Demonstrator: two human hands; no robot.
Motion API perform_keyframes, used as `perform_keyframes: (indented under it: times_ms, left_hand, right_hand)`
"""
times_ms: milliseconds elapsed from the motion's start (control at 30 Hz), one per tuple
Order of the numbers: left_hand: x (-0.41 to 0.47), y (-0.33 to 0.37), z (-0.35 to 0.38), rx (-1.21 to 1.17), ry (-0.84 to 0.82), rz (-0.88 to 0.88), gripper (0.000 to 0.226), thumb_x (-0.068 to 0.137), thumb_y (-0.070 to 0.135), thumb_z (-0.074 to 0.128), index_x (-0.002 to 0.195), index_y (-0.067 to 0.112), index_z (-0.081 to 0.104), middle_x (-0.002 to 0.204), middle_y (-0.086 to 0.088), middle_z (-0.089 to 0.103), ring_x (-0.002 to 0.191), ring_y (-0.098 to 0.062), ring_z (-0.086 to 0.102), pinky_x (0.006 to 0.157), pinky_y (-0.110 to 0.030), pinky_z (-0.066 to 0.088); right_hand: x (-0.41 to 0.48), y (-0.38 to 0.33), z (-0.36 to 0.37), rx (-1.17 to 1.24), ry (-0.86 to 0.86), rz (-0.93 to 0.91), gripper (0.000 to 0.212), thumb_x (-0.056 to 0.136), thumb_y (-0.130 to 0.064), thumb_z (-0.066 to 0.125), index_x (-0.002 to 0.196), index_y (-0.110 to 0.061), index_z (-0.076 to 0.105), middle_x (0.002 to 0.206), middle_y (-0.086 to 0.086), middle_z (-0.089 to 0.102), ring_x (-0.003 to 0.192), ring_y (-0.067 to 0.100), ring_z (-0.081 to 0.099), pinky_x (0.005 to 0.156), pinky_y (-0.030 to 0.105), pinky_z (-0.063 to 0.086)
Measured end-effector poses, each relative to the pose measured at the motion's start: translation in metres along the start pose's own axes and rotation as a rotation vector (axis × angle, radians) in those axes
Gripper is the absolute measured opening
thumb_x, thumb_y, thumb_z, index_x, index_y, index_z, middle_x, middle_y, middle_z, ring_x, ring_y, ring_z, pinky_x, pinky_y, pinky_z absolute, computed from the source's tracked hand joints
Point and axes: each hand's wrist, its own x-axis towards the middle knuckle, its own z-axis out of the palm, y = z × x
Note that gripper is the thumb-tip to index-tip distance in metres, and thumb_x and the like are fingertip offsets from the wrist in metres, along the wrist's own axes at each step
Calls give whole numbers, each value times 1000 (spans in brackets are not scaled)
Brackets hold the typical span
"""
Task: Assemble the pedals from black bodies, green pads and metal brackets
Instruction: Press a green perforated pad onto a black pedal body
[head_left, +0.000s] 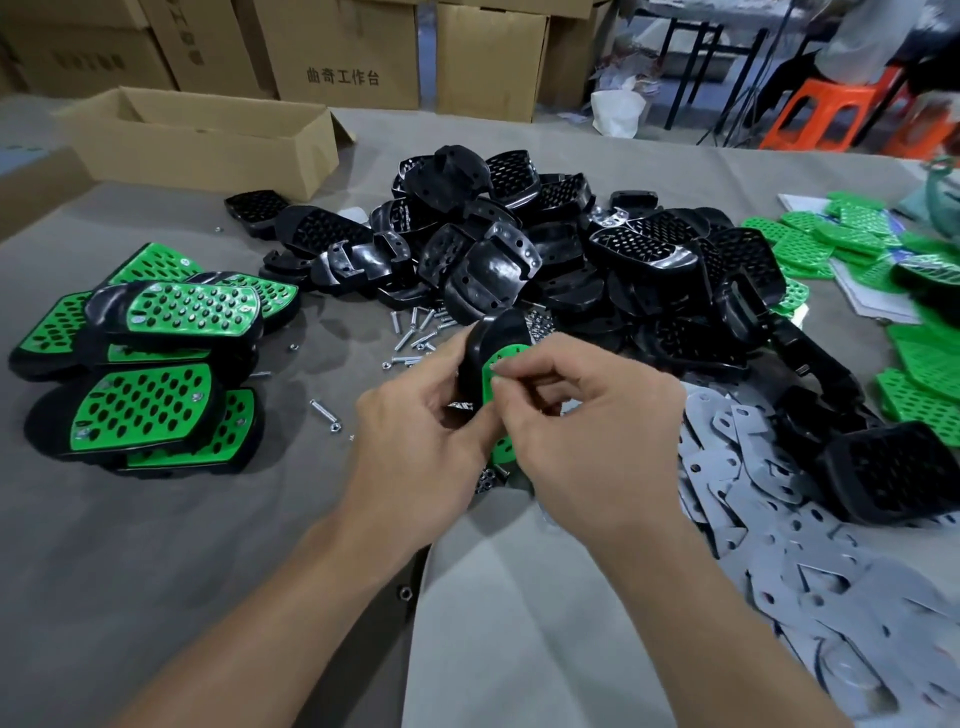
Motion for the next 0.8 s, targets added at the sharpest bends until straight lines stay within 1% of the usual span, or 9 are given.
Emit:
perform_keyframes:
  times_ms: [100,233,300,400,467,567,667,733,800]
  left_hand:
    - [-2,1,5,74,45,31,43,87,41,65,130,41,66,99,17,77,91,-9,75,78,-43,61]
    - [-5,1,9,49,110,21,44,84,45,67,128,49,64,97,23,77,83,-6,76,77,-40,63]
    - [-6,0,10,91,118,29,45,85,47,66,130,50,63,96,24,76,81,-5,75,76,-39,62]
    - [-7,-2,6,165,197,75,42,85,46,65,126,50,64,88,17,75,74,3,68,71,-33,58]
    - [-8,-2,4,196,212,88,47,84,47,65,131,48,63,93,18,76,79,0,71,73,-33,59]
    - [-8,-1,3,282,222,73,57,82,44,71,138,38,64,83,10,77,71,-11,73,71,-39,59]
    - [-9,0,3,230,201,106,54,82,28,74,135,38,67,93,24,76,79,5,72,75,-18,57]
    - [-6,1,4,84,121,108,51,85,18,74,133,36,68,102,26,76,92,5,73,80,-16,57]
    - [-2,4,4,-87,36,117,50,88,10,74,130,37,69,109,19,77,99,-4,74,83,-19,58]
  right_hand:
    - [2,2,5,19,89,46,9,75,-16,73,75,-23,69,70,-17,68,57,3,65,50,17,51]
    - [5,7,2,57,-23,144,15,78,-9,75,68,-19,67,62,-10,65,51,6,60,46,17,48]
    - [5,5,-3,0,-57,42,16,79,-7,74,70,-17,66,61,-8,62,52,8,56,48,20,46]
    - [1,-2,0,-257,-126,-183,12,82,-8,68,75,-14,60,62,-7,56,56,13,51,54,34,45]
    - [3,-5,4,-146,-152,32,15,85,-9,69,73,-16,64,60,-6,61,54,12,55,53,31,46]
    - [9,-3,6,265,-173,455,21,81,-6,74,63,-15,67,51,1,63,41,9,51,44,23,40]
    - [9,4,-3,322,-253,405,19,76,-9,82,63,-16,69,51,1,63,43,10,50,44,24,39]
    - [12,10,-12,265,-192,329,22,65,-22,92,71,-20,70,60,-4,65,50,5,51,48,25,42]
    - [16,19,-19,135,-109,291,47,55,-39,94,89,-30,64,80,-11,64,67,2,55,60,20,44]
